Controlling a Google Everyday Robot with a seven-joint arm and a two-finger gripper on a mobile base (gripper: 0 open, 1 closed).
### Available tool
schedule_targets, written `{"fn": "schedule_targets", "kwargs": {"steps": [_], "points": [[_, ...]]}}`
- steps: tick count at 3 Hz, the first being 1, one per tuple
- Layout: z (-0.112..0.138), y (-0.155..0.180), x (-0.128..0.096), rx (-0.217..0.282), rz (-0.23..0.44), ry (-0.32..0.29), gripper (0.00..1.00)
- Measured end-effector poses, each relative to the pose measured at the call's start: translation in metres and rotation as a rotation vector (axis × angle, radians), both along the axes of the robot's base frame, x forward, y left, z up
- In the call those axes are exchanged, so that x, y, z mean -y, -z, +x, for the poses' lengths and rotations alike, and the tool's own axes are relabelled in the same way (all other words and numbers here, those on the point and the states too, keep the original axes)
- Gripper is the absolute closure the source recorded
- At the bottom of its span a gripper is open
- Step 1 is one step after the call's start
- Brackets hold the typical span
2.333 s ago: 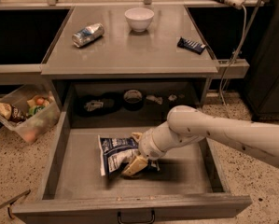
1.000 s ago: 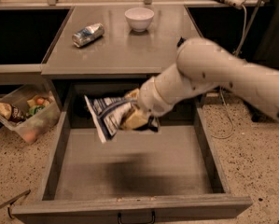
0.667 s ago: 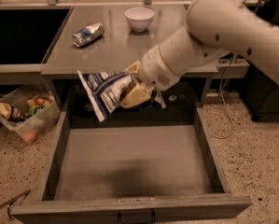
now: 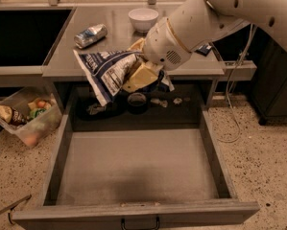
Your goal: Pick blue chip bag from top drawer and place on counter
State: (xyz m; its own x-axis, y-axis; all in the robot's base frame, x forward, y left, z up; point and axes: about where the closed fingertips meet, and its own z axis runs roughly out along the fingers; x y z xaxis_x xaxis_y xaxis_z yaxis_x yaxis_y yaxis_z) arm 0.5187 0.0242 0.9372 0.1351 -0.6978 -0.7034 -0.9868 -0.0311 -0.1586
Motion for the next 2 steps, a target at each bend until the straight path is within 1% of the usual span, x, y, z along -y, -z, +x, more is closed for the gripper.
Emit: {"fn": "schedule_targets", "kwargs": {"steps": [1,2], "points": [[0.037,-0.005,0.014,0.035,-0.016,0.01,1.0],[0.098,-0.021,0.041,0.094,-0.004,0.095,1.0]]}}
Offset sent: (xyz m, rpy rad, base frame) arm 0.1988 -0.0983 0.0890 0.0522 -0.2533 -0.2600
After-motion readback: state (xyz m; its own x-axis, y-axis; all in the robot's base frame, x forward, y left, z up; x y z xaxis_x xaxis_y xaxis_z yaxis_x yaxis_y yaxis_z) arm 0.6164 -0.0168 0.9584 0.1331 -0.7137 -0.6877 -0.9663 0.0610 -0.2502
